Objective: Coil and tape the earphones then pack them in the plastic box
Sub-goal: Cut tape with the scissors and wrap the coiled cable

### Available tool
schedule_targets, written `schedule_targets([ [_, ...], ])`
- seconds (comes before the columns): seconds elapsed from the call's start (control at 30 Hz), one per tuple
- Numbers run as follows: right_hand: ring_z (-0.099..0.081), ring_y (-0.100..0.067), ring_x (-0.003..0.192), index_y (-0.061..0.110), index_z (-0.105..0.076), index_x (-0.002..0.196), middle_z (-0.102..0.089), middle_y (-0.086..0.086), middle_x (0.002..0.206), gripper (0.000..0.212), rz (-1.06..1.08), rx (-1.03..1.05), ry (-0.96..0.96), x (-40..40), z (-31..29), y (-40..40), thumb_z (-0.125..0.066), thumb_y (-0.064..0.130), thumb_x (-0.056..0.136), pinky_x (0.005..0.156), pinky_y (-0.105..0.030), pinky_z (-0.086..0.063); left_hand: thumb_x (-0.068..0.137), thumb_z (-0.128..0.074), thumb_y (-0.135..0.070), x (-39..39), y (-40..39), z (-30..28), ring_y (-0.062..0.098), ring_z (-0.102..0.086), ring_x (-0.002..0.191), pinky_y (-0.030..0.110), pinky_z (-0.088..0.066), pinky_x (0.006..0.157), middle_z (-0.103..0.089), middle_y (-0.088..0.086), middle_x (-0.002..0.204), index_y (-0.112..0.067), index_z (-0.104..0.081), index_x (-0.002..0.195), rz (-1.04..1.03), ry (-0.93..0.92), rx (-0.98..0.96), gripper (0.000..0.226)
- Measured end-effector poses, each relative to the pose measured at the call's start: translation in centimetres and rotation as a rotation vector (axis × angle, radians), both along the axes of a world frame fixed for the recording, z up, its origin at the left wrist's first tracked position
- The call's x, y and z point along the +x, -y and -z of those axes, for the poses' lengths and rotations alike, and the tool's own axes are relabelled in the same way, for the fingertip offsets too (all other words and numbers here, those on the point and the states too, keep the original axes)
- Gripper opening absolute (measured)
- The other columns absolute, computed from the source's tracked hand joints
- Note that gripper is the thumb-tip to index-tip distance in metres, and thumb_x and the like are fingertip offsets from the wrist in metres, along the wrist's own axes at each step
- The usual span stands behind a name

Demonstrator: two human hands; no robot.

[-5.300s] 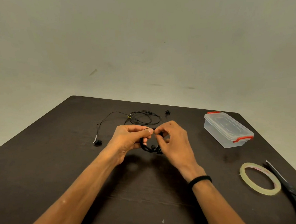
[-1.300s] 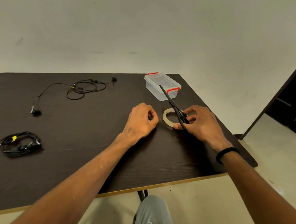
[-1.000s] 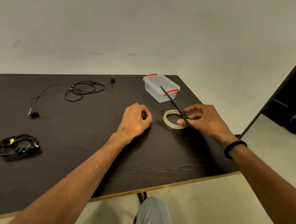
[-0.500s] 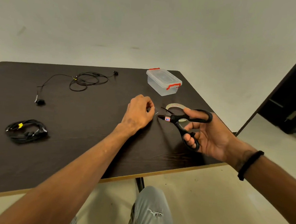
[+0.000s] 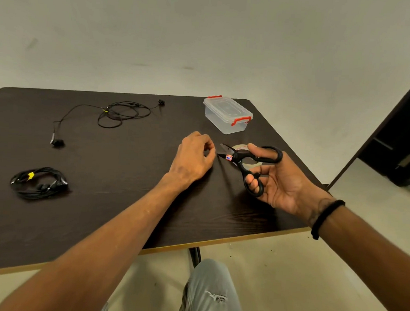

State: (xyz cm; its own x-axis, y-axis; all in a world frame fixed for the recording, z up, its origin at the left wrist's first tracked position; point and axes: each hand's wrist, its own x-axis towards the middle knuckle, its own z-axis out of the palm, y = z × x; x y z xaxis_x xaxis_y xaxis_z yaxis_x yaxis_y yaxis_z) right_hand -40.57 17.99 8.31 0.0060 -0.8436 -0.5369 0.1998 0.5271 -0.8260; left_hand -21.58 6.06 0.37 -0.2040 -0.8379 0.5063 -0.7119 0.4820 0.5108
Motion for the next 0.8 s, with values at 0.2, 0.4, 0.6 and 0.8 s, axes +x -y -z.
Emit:
schedule_targets([
  [0.2, -0.064, -0.015, 0.051, 0.005, -0.068, 0.098, -0.07, -0.013, 0.075, 0.045, 0.034, -0.038, -0.015, -0.3, 0.2, -0.1, -0.083, 0.045, 0.082, 0.048, -0.02, -0.057, 0.093, -0.069, -0.025, 0.0, 0.0, -0.1, 0.009, -0.057, 0.074, 0.024, -0.047, 0.074, -0.059, -0.005, 0.093, -0.02, -0.072, 0.09, 0.006, 0.002, 0.017, 0.007],
  [0.4, -0.066, -0.016, 0.054, 0.008, -0.068, 0.098, -0.069, -0.012, 0.075, 0.04, 0.011, -0.072, -0.023, -0.5, 0.4, -0.3, -0.084, 0.041, 0.084, 0.049, -0.021, -0.058, 0.093, -0.068, -0.024, 0.0, -0.2, -0.1, 0.011, -0.059, 0.076, 0.026, -0.049, 0.075, -0.062, -0.002, 0.094, -0.017, -0.073, 0.091, 0.01, -0.005, 0.01, 0.009],
  [0.6, -0.062, -0.016, 0.06, 0.01, -0.07, 0.114, -0.07, -0.011, 0.075, 0.042, 0.004, -0.121, -0.032, -0.5, 1.3, -0.3, -0.085, 0.035, 0.084, 0.049, -0.02, -0.056, 0.092, -0.068, -0.025, 0.0, -0.1, -0.1, 0.011, -0.058, 0.073, 0.026, -0.047, 0.073, -0.061, -0.003, 0.093, -0.018, -0.073, 0.089, -0.001, 0.001, 0.011, 0.008],
  [0.8, -0.063, -0.018, 0.058, 0.0, -0.075, 0.095, -0.075, -0.018, 0.078, 0.043, -0.137, -0.215, -0.402, -1.3, 1.6, -0.1, -0.09, 0.037, 0.079, 0.056, -0.024, -0.056, 0.091, -0.069, -0.024, -0.1, -0.2, -0.4, 0.009, -0.061, 0.071, 0.026, -0.054, 0.075, -0.066, -0.004, 0.089, -0.02, -0.073, 0.087, -0.032, -0.043, 0.075, 0.007],
])
